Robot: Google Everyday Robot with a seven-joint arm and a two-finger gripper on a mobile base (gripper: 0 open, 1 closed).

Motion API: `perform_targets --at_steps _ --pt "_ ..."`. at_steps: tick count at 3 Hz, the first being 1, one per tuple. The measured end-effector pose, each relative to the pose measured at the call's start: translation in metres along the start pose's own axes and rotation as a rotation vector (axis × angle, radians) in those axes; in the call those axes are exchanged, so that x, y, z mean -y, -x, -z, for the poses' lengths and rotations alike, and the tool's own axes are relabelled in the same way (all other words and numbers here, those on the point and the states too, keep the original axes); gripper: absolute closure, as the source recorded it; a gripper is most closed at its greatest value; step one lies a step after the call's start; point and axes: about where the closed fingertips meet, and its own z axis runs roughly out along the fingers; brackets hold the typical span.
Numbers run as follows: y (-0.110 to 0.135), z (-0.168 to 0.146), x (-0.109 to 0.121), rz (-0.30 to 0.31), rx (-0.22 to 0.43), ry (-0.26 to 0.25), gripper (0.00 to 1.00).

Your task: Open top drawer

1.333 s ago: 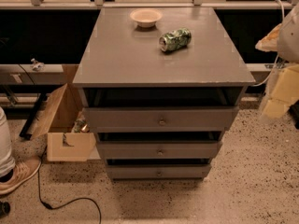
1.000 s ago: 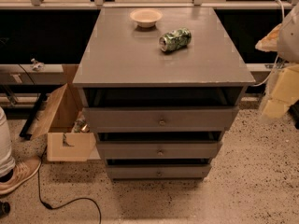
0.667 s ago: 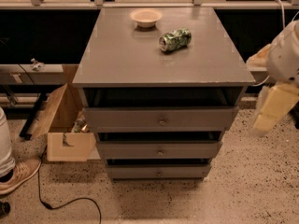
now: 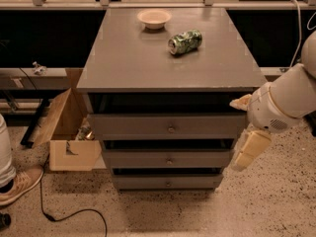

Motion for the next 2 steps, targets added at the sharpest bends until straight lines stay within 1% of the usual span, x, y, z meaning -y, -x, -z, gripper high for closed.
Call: perform_targets --at_steps 1,2 --pt "0.0 0.0 0.0 0.0 0.0 0.0 0.0" --pt "-0.012 -0.035 0.011 0.029 -0.023 0.004 0.0"
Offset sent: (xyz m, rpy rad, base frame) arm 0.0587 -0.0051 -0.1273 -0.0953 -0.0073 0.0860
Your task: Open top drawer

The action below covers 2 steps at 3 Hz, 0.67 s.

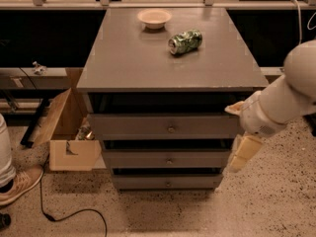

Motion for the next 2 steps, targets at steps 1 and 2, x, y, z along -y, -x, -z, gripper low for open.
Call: perform_targets --at_steps 1,2 --pt "-0.024 -0.054 0.021 0.051 -0.037 -0.017 0.0" --pt "-0.038 -0.094 0.047 0.094 -0.053 -0.073 0.0"
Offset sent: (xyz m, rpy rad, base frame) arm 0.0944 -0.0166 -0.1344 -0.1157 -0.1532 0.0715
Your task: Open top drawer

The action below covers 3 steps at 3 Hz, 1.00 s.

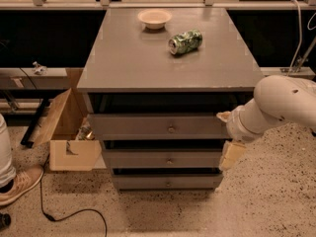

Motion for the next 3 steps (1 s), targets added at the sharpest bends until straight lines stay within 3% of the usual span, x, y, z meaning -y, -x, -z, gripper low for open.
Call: perform_targets --at_steps 1,3 --pt "0.0 0.0 0.0 0.0 0.0 0.0 0.0" --pt "-0.001 -0.031 0.036 0.142 0.008 -0.046 0.0"
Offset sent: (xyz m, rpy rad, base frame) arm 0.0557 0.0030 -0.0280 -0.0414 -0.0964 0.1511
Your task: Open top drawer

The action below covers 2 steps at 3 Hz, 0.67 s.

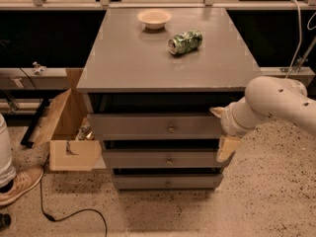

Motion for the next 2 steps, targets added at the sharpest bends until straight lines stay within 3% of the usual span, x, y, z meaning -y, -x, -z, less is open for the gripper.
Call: perform_targets --at_steps 2 --pt "-0.004 -0.024 0.03 0.096 -0.01 -0.033 0.0"
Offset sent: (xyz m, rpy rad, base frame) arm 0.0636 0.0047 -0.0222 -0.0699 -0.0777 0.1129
